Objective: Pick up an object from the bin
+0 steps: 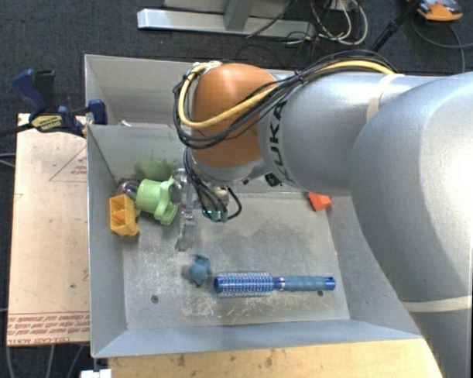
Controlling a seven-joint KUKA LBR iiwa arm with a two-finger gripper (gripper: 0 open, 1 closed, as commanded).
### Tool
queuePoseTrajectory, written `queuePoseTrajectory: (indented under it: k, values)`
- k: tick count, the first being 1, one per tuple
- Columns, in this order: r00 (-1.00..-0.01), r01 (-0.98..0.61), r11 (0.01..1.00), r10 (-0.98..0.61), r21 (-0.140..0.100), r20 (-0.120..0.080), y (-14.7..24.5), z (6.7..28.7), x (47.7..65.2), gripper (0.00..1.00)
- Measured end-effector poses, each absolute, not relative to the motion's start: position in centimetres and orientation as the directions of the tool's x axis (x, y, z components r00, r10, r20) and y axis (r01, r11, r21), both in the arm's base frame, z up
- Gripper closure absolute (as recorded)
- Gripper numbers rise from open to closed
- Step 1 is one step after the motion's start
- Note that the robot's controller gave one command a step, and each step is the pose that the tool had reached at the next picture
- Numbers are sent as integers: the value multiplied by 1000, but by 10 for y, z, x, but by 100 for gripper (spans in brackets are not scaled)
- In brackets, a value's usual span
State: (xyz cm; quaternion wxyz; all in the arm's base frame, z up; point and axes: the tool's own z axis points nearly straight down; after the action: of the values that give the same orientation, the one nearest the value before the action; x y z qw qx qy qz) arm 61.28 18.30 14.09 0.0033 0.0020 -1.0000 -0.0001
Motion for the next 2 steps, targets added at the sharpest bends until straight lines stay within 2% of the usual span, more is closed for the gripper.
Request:
queuePoseTrajectory:
  k: [1, 2]
  values:
    - [-994, 108, 994, 108, 2, 0, 200, 67, 648, 0]
    - [-994, 111, 994, 111, 5, -7, 200, 73, 650, 100]
